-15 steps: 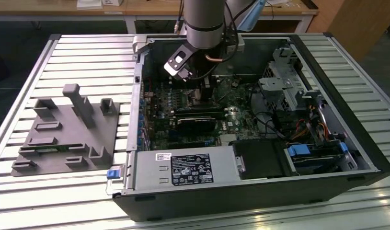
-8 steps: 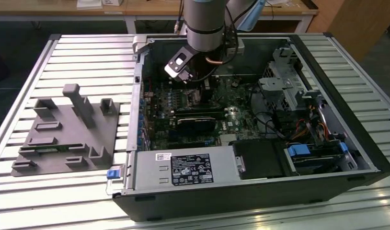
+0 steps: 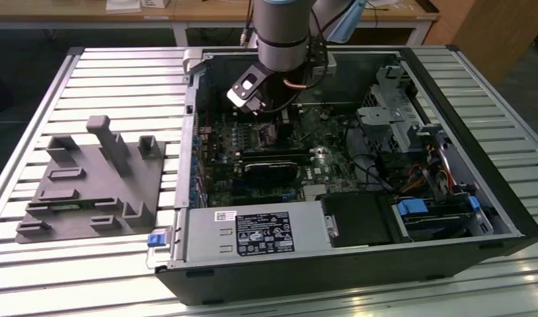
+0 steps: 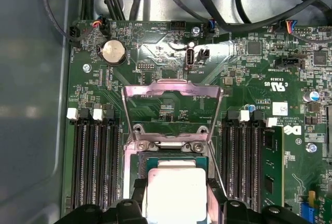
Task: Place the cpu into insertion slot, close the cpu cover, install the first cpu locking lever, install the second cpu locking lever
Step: 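Place the cpu into insertion slot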
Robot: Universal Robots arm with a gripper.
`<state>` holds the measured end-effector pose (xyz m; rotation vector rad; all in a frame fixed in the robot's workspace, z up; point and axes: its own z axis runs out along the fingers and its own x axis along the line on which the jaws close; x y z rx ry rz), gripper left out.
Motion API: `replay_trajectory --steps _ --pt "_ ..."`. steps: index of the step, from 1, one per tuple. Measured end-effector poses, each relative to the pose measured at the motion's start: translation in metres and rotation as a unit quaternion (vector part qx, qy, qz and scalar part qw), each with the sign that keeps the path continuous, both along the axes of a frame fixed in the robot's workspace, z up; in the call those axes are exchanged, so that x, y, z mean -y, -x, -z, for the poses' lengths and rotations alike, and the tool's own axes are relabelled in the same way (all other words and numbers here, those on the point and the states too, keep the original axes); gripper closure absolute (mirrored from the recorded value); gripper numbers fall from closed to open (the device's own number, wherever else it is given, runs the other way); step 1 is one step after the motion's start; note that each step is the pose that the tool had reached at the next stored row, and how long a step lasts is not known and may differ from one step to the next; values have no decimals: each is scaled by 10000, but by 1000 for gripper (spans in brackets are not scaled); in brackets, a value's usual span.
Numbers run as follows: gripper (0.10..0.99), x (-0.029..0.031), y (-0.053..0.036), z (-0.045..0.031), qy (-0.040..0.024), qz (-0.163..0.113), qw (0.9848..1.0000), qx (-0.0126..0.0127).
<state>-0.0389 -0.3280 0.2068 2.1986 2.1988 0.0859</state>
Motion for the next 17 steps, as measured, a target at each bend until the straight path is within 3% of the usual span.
replay_trajectory --steps 17 --pt "545 -31 22 83 -5 88 10000 0"
